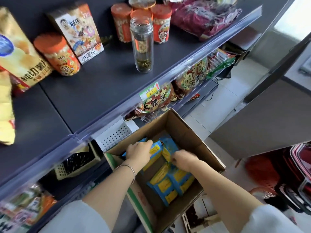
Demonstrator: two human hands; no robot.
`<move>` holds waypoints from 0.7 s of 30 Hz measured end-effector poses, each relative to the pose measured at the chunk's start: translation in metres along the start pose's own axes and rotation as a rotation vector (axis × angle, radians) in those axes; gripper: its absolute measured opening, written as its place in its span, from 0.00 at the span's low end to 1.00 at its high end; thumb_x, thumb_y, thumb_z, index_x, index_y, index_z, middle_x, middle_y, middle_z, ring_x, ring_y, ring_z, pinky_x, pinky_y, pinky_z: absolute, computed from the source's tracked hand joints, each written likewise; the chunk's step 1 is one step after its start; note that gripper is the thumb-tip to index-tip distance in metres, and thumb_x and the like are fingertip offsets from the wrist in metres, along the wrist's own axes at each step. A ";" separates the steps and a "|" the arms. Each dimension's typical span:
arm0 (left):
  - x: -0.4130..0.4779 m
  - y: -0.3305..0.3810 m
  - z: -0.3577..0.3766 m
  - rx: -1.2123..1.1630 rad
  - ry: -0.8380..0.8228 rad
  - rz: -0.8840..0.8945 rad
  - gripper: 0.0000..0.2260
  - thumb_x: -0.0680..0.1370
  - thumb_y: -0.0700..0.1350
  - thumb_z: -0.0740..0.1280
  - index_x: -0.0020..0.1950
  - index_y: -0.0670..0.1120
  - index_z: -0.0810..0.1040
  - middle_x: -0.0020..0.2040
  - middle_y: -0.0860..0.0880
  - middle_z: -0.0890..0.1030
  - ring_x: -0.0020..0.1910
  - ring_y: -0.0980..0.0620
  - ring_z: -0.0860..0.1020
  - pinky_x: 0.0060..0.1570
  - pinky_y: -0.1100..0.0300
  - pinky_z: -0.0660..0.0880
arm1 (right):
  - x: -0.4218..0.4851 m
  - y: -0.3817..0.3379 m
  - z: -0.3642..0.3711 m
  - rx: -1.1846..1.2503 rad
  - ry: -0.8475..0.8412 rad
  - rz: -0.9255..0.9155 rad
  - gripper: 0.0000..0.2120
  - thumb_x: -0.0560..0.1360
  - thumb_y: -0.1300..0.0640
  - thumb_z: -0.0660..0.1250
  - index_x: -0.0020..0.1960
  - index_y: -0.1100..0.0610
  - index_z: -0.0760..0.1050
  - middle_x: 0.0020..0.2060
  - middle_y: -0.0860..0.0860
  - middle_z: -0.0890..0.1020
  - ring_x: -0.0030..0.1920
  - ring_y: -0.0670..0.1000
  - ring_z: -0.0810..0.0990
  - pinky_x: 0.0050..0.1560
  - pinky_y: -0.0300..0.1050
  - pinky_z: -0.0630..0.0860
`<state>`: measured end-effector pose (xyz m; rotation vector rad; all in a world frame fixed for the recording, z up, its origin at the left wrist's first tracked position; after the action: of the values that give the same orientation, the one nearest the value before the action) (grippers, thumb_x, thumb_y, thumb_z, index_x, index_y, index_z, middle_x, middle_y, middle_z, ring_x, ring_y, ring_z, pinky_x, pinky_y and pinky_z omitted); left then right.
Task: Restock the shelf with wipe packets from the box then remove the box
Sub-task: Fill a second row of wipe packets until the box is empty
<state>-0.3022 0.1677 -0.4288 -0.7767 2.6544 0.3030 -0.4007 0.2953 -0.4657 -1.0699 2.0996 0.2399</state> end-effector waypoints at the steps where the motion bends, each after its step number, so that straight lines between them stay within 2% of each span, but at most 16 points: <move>1: -0.004 0.000 -0.005 0.017 0.056 0.021 0.11 0.79 0.49 0.62 0.60 0.50 0.69 0.56 0.48 0.79 0.59 0.45 0.75 0.50 0.53 0.70 | 0.001 -0.001 -0.006 0.211 0.059 0.047 0.14 0.79 0.51 0.58 0.56 0.59 0.76 0.54 0.59 0.80 0.52 0.59 0.80 0.52 0.49 0.77; 3: -0.012 0.001 -0.014 0.029 0.186 0.072 0.09 0.78 0.49 0.64 0.57 0.51 0.71 0.53 0.50 0.79 0.56 0.47 0.75 0.50 0.53 0.70 | -0.004 -0.007 -0.015 0.772 0.068 0.180 0.19 0.80 0.44 0.57 0.54 0.60 0.74 0.49 0.61 0.81 0.42 0.58 0.81 0.50 0.52 0.79; 5: -0.020 0.007 -0.027 0.055 0.302 0.138 0.09 0.72 0.46 0.71 0.50 0.51 0.75 0.44 0.52 0.80 0.47 0.48 0.78 0.43 0.53 0.72 | -0.010 -0.017 -0.019 1.333 -0.095 0.286 0.20 0.80 0.40 0.55 0.52 0.57 0.70 0.46 0.61 0.81 0.38 0.56 0.81 0.43 0.50 0.81; 7: -0.026 0.015 -0.036 0.062 0.363 0.228 0.13 0.62 0.43 0.78 0.42 0.50 0.77 0.35 0.52 0.78 0.37 0.48 0.78 0.34 0.55 0.73 | -0.020 -0.024 -0.033 1.577 -0.193 0.278 0.18 0.79 0.44 0.60 0.53 0.59 0.72 0.44 0.61 0.81 0.41 0.56 0.82 0.37 0.46 0.81; 8: -0.029 0.019 -0.041 0.052 0.387 0.266 0.14 0.61 0.44 0.78 0.42 0.50 0.78 0.36 0.53 0.79 0.37 0.48 0.79 0.35 0.55 0.73 | -0.023 -0.024 -0.041 1.611 -0.179 0.255 0.14 0.79 0.50 0.63 0.55 0.61 0.73 0.43 0.60 0.81 0.40 0.55 0.82 0.35 0.45 0.81; 9: -0.032 0.021 -0.045 0.010 0.378 0.293 0.14 0.63 0.45 0.77 0.46 0.50 0.79 0.41 0.52 0.80 0.41 0.48 0.79 0.40 0.55 0.73 | -0.025 -0.022 -0.047 1.615 -0.151 0.229 0.11 0.78 0.57 0.65 0.57 0.62 0.73 0.41 0.59 0.81 0.39 0.54 0.82 0.35 0.45 0.81; 11: -0.034 0.020 -0.048 -0.056 0.299 0.306 0.16 0.72 0.52 0.71 0.58 0.52 0.76 0.54 0.54 0.78 0.56 0.50 0.75 0.54 0.55 0.67 | -0.028 -0.017 -0.054 1.563 -0.080 0.193 0.14 0.76 0.66 0.65 0.61 0.60 0.70 0.42 0.58 0.81 0.39 0.53 0.82 0.37 0.47 0.81; 13: -0.034 0.012 -0.052 -0.146 0.230 0.237 0.17 0.75 0.56 0.66 0.63 0.55 0.73 0.61 0.57 0.74 0.63 0.53 0.70 0.59 0.56 0.62 | -0.032 -0.012 -0.059 1.541 -0.056 0.155 0.17 0.76 0.68 0.65 0.63 0.58 0.68 0.45 0.57 0.80 0.41 0.53 0.82 0.37 0.49 0.81; 17: -0.031 -0.004 -0.072 -0.287 0.234 0.064 0.13 0.80 0.50 0.60 0.65 0.54 0.71 0.65 0.55 0.72 0.66 0.51 0.68 0.62 0.54 0.64 | -0.039 -0.007 -0.065 1.480 -0.100 0.056 0.22 0.75 0.67 0.67 0.66 0.57 0.67 0.48 0.56 0.82 0.47 0.54 0.83 0.45 0.53 0.82; 21: -0.023 0.005 -0.070 -0.294 -0.022 0.085 0.16 0.80 0.53 0.58 0.68 0.55 0.68 0.66 0.54 0.72 0.65 0.50 0.70 0.63 0.50 0.66 | -0.046 -0.012 -0.069 1.419 -0.164 -0.046 0.25 0.75 0.67 0.67 0.69 0.56 0.67 0.56 0.57 0.80 0.54 0.55 0.82 0.50 0.54 0.81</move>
<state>-0.3066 0.1621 -0.3552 -0.7407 2.6596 0.7331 -0.4122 0.2836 -0.3840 -0.1862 1.4804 -1.0112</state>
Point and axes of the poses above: each hand's wrist, its own x-axis towards the middle knuckle, its own z-axis out of the palm, y = z × x, the point moved 5 cm from there along x, towards the middle knuckle
